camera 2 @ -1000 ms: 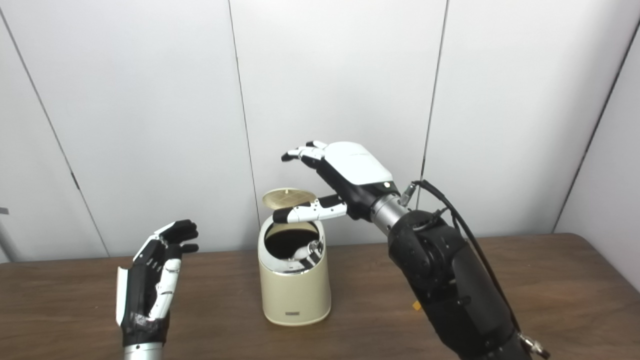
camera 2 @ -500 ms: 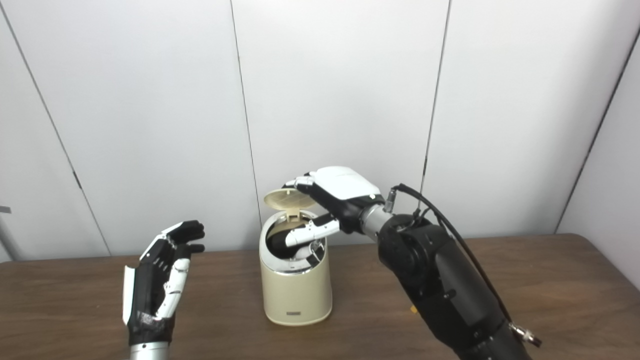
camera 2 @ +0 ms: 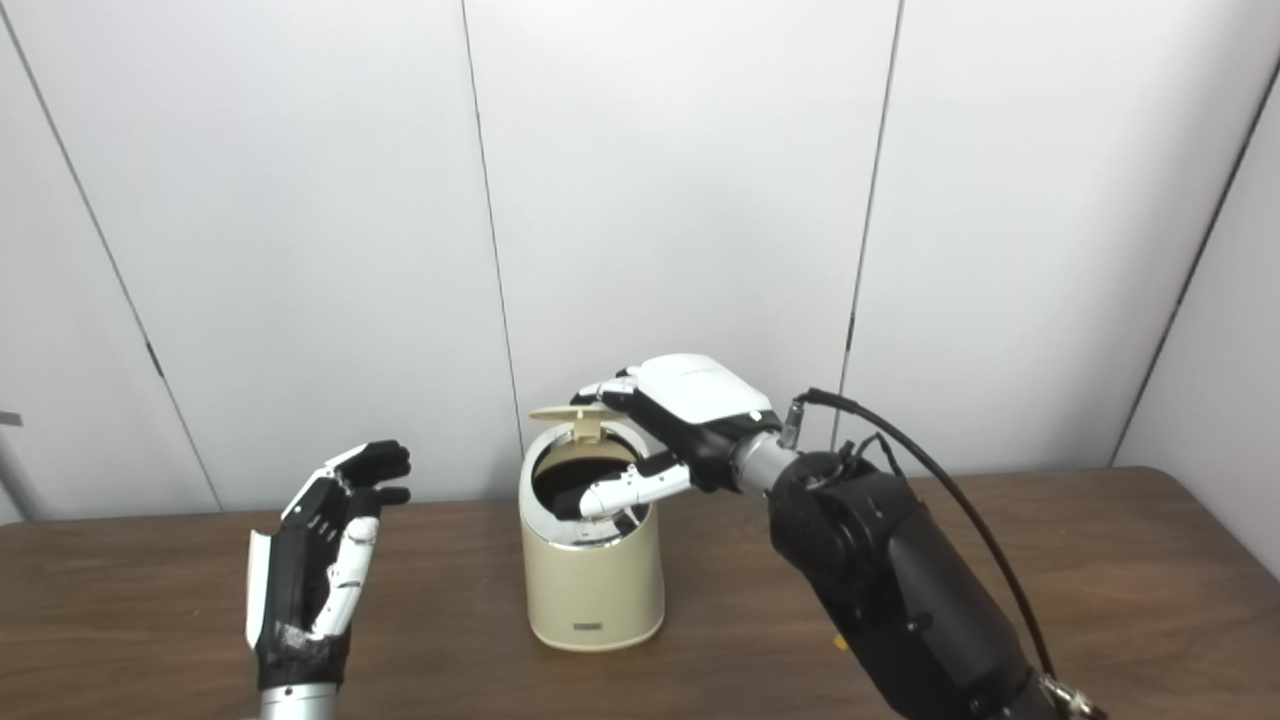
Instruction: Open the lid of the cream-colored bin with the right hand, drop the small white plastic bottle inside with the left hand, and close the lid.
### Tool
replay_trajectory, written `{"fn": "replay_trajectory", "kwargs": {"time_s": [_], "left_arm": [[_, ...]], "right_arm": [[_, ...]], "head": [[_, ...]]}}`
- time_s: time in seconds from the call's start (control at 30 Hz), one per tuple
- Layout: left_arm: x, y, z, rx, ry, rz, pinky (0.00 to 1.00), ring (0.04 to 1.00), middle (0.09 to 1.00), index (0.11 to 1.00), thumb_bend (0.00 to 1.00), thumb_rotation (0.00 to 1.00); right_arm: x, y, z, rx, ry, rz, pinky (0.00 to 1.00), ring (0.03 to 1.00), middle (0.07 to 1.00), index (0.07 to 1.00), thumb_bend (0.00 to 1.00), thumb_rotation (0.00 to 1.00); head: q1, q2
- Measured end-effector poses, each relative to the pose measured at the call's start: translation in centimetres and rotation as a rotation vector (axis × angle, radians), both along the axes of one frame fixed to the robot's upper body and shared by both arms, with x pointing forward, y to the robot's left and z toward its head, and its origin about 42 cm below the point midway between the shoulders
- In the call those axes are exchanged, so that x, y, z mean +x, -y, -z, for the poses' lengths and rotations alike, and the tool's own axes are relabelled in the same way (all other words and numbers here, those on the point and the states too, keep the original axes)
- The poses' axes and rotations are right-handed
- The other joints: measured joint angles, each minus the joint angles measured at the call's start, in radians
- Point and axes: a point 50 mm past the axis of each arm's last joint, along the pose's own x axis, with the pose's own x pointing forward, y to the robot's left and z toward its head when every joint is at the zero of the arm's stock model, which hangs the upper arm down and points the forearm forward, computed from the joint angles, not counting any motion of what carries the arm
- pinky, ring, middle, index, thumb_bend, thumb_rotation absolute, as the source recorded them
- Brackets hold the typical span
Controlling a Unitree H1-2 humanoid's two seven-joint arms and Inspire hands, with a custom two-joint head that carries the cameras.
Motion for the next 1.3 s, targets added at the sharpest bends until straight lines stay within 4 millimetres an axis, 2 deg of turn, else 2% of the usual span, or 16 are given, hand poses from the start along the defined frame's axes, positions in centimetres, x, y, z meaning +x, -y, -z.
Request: {"fn": "replay_trajectory", "kwargs": {"time_s": [0.23, 0.53, 0.9, 1.13, 1.3], "left_arm": [[0.0, -0.3, -0.3, -0.001, 0.009, -0.002, 0.64, 0.72, 0.722, 0.708, 0.49, 0.69], [-0.2, -0.6, -0.9, -0.006, 0.029, -0.006, 0.64, 0.718, 0.719, 0.703, 0.51, 0.68], [-0.3, -0.6, -1.1, -0.018, 0.031, 0.002, 0.64, 0.72, 0.717, 0.701, 0.52, 0.67], [-0.4, -0.6, -1.5, -0.026, 0.038, 0.004, 0.64, 0.724, 0.72, 0.705, 0.51, 0.67], [-0.3, -0.7, -1.5, -0.026, 0.025, 0.001, 0.65, 0.726, 0.719, 0.703, 0.52, 0.68]], "right_arm": [[-1.0, 0.2, 0.7, 0.005, 0.0, -0.01, 0.96, 0.92, 0.848, 0.811, 0.91, 0.92], [-2.0, 0.7, 3.0, 0.01, -0.038, -0.007, 0.93, 0.899, 0.83, 0.799, 0.9, 0.9], [-3.0, 0.9, 4.4, 0.026, -0.071, -0.008, 0.99, 0.925, 0.853, 0.823, 0.89, 0.88], [-3.3, 1.0, 4.6, 0.033, -0.069, -0.011, 0.96, 0.921, 0.853, 0.819, 0.91, 0.89], [-3.4, 0.9, 4.7, 0.03, -0.068, -0.011, 0.98, 0.926, 0.854, 0.816, 0.92, 0.89]], "head": [[-0.002, 0.014], [-0.003, 0.028], [0.0, 0.041], [-0.003, 0.049], [-0.003, 0.055]]}}
